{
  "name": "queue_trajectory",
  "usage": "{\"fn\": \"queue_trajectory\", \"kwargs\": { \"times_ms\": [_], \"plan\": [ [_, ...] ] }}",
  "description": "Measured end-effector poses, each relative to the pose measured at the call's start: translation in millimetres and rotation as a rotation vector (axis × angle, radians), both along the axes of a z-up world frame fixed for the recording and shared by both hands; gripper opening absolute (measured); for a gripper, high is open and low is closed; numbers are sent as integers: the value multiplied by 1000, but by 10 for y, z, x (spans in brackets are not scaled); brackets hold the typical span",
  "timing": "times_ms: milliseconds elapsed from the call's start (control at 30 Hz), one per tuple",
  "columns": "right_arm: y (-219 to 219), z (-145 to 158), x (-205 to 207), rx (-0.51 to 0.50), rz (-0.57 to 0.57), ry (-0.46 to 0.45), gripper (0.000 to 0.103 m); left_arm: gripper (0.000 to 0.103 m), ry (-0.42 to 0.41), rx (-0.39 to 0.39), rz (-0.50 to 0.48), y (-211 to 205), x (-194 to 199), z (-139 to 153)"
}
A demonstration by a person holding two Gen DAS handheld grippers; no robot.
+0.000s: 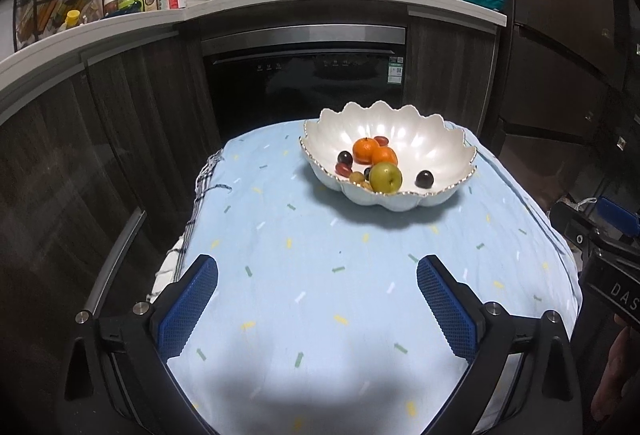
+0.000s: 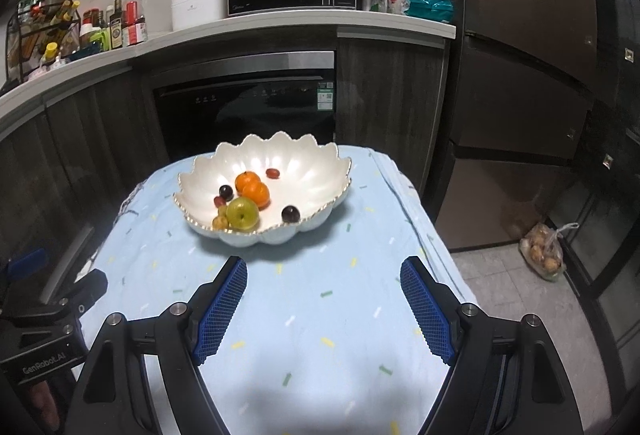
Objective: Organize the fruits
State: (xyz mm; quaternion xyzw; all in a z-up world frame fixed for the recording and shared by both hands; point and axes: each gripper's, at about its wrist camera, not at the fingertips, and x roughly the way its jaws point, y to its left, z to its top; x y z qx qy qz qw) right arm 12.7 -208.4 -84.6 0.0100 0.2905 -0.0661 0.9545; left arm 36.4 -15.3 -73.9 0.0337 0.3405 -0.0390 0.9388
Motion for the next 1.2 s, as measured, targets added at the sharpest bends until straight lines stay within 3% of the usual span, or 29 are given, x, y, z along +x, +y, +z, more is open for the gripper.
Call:
{"fn": "queue_trajectory", "kwargs": {
  "times_ms": [1200],
  "plan": [
    [-31, -31, -233, 6, -3, -54, 87, 103, -64, -2, 46, 93, -340, -63]
  ]
}}
